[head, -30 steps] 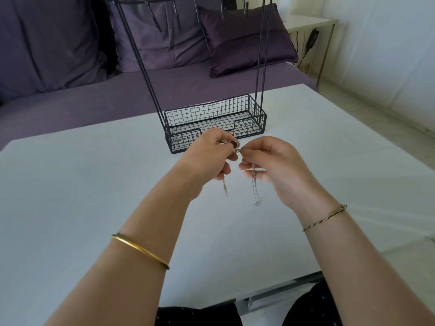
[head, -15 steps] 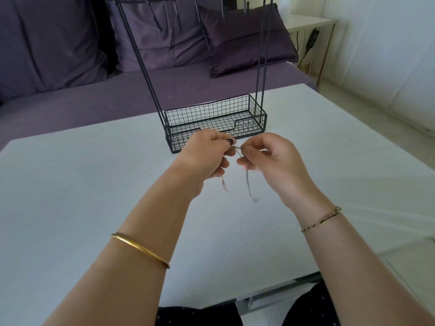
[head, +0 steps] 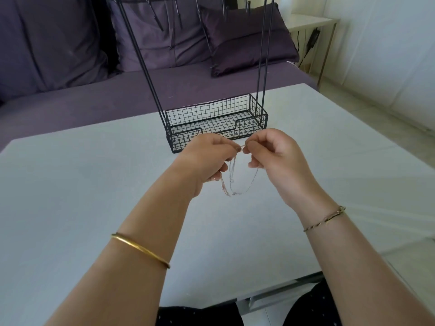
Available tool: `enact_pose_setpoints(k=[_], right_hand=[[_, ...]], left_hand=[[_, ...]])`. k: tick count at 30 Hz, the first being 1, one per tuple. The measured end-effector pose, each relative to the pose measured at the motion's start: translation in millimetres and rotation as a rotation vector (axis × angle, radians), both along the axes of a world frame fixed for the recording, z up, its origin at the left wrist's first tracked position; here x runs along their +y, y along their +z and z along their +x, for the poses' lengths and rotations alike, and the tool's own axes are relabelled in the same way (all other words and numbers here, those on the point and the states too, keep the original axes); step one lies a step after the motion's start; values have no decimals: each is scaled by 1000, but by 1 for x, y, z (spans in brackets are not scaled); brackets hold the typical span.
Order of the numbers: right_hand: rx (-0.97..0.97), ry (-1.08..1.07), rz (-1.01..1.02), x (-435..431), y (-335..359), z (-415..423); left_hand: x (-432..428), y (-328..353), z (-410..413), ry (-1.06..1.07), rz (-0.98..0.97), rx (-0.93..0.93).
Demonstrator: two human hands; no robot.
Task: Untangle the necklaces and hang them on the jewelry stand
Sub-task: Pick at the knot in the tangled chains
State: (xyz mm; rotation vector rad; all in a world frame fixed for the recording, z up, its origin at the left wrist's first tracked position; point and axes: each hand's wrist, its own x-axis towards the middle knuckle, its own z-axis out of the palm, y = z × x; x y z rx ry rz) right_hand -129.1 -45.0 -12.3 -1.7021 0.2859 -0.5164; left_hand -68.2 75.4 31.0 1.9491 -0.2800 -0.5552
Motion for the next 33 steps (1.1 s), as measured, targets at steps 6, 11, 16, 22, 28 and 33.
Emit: enact_pose_setpoints(k=[6,11,16,22,28,33], right_hand=[[92,32,289,-1,5,0],[139,4,241,0,7,0],[80,-4,147,2,5,1],[18,22,35,2,4,0],[15,9,-162,2,1,0],[1,-112,-485,4,-5,3]], left_hand=[[1,-1,1,-12,-32,-102],[0,-2,0,4,-65,-146],[0,-1,-1,3,-79,-162],[-1,-3,-1,5,-71,-173],[-2,-5,0,19,-52,-205],[-3,-5,0,26,-45,-205]])
